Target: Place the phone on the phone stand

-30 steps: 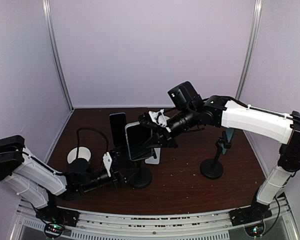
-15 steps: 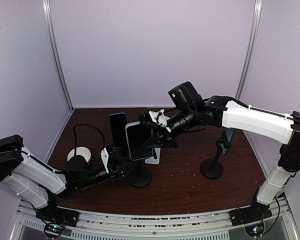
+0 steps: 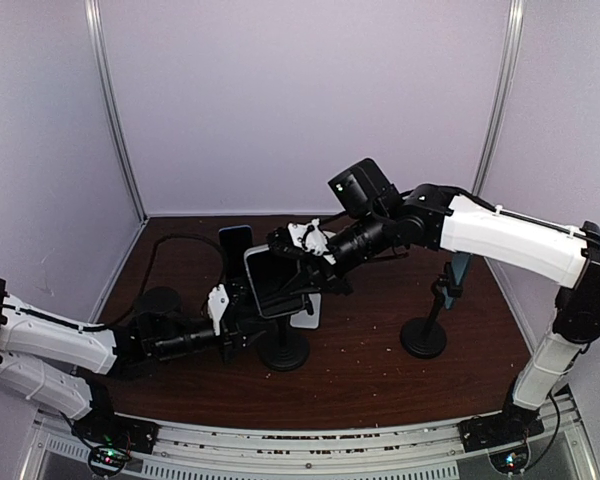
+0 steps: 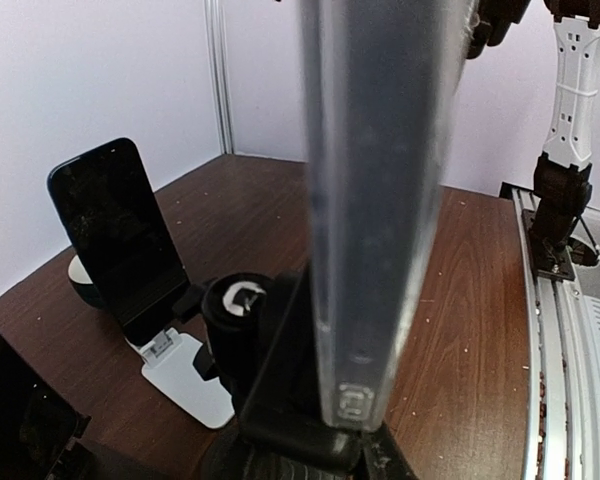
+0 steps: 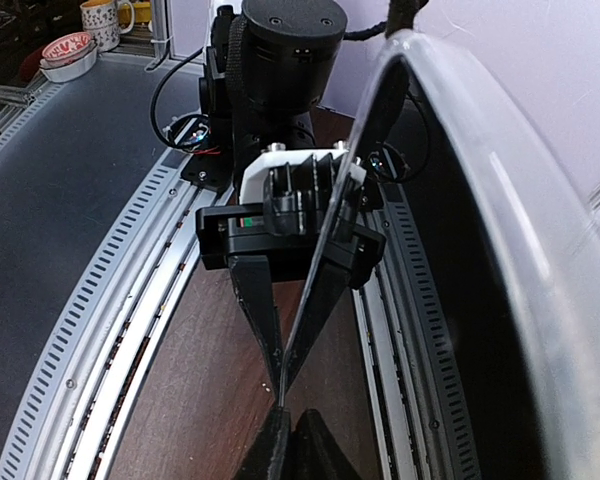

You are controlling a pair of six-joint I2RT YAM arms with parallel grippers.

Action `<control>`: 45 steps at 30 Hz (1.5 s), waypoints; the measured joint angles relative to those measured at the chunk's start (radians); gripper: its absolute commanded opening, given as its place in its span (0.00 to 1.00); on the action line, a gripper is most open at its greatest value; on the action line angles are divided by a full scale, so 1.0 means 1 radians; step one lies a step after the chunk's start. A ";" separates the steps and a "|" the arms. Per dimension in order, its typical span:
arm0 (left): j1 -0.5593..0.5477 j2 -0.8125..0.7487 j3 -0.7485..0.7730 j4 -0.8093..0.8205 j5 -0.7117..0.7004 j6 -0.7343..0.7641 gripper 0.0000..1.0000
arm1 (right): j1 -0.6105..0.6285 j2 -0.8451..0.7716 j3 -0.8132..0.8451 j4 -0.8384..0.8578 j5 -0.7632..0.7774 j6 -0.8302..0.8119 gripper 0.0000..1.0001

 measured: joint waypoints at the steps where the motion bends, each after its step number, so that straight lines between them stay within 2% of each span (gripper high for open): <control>1: 0.004 -0.009 0.000 -0.016 0.006 0.007 0.00 | 0.002 -0.001 -0.008 0.014 0.005 0.001 0.00; 10: 0.050 -0.032 0.037 -0.120 0.065 0.058 0.00 | 0.006 0.029 0.022 -0.003 0.037 0.005 0.00; 17: 0.066 -0.040 0.069 -0.175 0.109 0.122 0.00 | 0.012 -0.015 -0.068 0.028 0.089 0.013 0.00; 22: 0.083 -0.037 0.073 -0.178 0.131 0.134 0.00 | 0.009 0.000 -0.047 0.034 0.085 0.035 0.00; 36: 0.105 0.004 0.073 -0.114 0.179 0.127 0.00 | -0.032 -0.018 -0.145 0.166 0.003 0.084 0.00; 37: 0.106 0.005 0.073 -0.112 0.179 0.126 0.00 | -0.036 -0.018 -0.150 0.176 -0.005 0.089 0.03; 40: 0.111 0.007 0.076 -0.112 0.178 0.125 0.00 | -0.042 -0.015 -0.150 0.185 -0.011 0.099 0.26; 42: 0.111 0.007 0.077 -0.113 0.180 0.125 0.00 | -0.043 -0.020 -0.149 0.193 -0.001 0.105 0.36; 45: 0.109 0.008 0.089 -0.136 0.181 0.126 0.00 | -0.047 -0.032 -0.151 0.217 0.029 0.109 0.43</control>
